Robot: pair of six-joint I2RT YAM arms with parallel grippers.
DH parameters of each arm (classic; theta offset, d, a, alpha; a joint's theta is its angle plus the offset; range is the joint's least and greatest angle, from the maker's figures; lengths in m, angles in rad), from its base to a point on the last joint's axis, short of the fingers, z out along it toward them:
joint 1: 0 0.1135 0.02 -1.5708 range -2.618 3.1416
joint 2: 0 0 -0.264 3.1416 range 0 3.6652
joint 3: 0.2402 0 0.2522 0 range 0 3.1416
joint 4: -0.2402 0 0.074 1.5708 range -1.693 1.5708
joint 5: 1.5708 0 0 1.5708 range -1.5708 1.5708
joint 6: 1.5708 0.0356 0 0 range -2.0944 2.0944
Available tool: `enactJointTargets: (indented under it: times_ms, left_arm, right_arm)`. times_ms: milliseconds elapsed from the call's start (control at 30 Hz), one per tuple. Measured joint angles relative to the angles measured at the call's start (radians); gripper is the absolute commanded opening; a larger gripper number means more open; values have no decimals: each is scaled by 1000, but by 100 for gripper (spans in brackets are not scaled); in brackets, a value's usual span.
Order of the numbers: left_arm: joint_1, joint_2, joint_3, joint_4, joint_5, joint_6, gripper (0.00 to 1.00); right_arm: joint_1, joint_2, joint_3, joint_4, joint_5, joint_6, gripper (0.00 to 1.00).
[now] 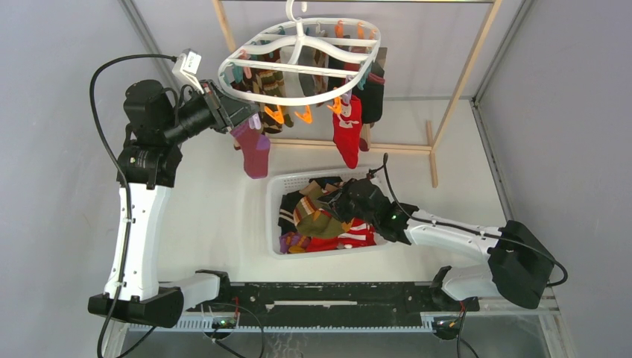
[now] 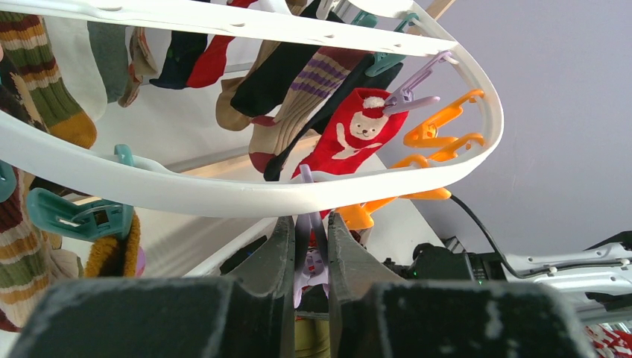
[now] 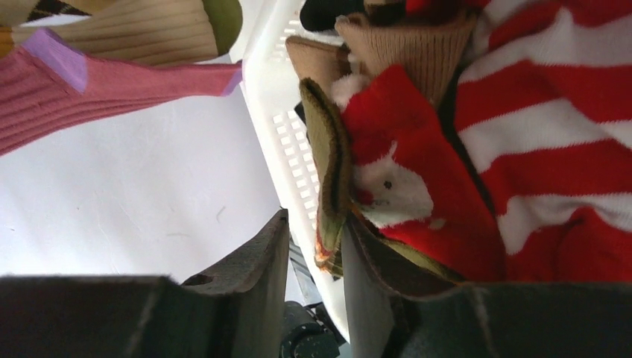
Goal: Clip the socks to the hanger
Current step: Pick up the sock from the bin.
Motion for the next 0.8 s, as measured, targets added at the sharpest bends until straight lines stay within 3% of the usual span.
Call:
enactJointTargets:
  times_ms: [200,333,433,567,700,800]
  left_arm:
    - [0,0,0,0,0,0,8]
    - [0,0,0,0,0,0,8]
    - [0,0,0,1,0,-1,8]
    - [0,0,0,1,0,-1,8]
    - [0,0,0,1,0,-1,8]
    - [0,0,0,1,0,-1,8]
  right_arm:
    - [-17,19,-7,53,-7,0,38]
    - [-19,45,-7,68,-11,0,33]
    - [-19,48,-7,68,-8,-1,23]
    - [-23,48,-7,69,13,-16,0]
    - [-19,37,-7,69,46,-87,0]
    - [11,5,17,43,114,-228,0]
